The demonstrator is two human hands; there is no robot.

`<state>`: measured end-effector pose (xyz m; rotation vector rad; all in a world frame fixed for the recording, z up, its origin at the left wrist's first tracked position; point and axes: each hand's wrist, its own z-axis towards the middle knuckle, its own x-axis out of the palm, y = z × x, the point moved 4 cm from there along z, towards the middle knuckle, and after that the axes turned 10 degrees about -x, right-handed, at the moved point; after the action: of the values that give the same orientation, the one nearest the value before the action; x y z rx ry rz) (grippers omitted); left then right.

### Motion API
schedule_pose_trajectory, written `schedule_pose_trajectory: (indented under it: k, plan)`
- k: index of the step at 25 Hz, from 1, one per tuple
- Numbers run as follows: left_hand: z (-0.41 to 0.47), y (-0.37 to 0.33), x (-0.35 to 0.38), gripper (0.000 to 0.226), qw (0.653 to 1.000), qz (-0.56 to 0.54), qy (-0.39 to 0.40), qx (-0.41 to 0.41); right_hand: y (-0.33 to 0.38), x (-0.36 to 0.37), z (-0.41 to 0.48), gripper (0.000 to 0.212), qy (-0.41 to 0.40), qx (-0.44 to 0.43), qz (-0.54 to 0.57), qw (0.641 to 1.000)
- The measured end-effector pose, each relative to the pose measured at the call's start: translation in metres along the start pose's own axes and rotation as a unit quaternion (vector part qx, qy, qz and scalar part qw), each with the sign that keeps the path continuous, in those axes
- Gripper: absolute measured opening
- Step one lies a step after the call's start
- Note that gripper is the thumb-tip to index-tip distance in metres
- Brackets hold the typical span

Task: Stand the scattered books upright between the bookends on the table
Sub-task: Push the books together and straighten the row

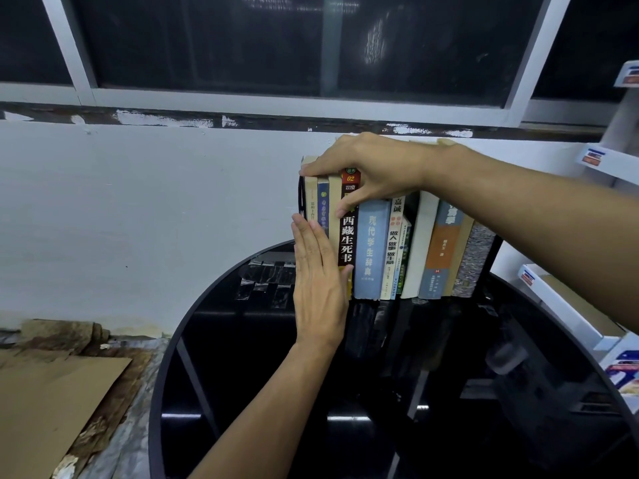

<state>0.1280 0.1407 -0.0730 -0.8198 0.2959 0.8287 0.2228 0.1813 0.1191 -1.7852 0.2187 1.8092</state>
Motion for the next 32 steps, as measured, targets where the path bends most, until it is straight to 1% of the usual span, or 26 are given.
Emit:
schedule_pose_trajectory:
  k: [4,6,8,10,12,15,17,20,22,24,26,30,32]
  plan:
    - [-0.002,-0.003,-0.001,0.094,1.000,0.005,0.010,-0.007,0.003,0.001,-0.002,0.072,-0.008,0.010,0.008,1.000]
    - [-0.004,-0.008,-0.004,0.091,1.000,-0.003,0.023,0.012,0.006,0.003,-0.004,0.070,-0.024,0.013,0.013,1.000]
    - [-0.004,-0.014,-0.006,0.095,0.998,-0.015,0.037,0.041,0.006,0.004,-0.006,0.068,-0.035,0.011,0.013,0.999]
    - [0.000,-0.017,-0.006,0.102,0.998,-0.017,0.041,0.050,0.008,0.004,-0.004,0.069,-0.028,0.019,0.011,0.999]
    - [0.003,-0.017,-0.003,0.107,0.998,-0.001,0.040,0.054,0.008,0.003,-0.005,0.075,-0.020,0.038,0.011,0.999]
    - [0.004,-0.015,0.001,0.108,0.997,0.020,0.038,0.062,0.008,0.002,-0.015,0.095,-0.033,0.096,0.042,0.994]
    - [0.005,-0.012,0.001,0.106,0.997,0.027,0.030,0.067,0.009,-0.001,-0.029,0.098,-0.054,0.138,0.049,0.988]
    - [0.006,-0.007,0.002,0.102,0.996,0.049,0.024,0.076,0.014,-0.002,-0.050,0.079,-0.054,0.172,0.016,0.983]
    - [0.007,-0.003,0.001,0.102,0.995,0.060,0.026,0.081,0.015,0.003,-0.053,0.066,-0.004,0.156,-0.021,0.988]
    - [0.007,-0.003,0.001,0.105,0.993,0.069,0.027,0.089,0.014,0.008,-0.049,0.059,0.052,0.135,-0.048,0.988]
    - [0.008,-0.003,0.001,0.107,0.993,0.076,0.024,0.090,0.015,0.007,-0.046,0.051,0.059,0.122,-0.059,0.989]
    - [0.009,-0.003,0.003,0.108,0.992,0.088,0.019,0.088,0.011,0.008,-0.043,0.049,0.044,0.119,-0.076,0.989]
    - [0.010,-0.003,0.004,0.109,0.992,0.093,0.018,0.086,0.010,0.008,-0.041,0.052,0.039,0.117,-0.077,0.989]
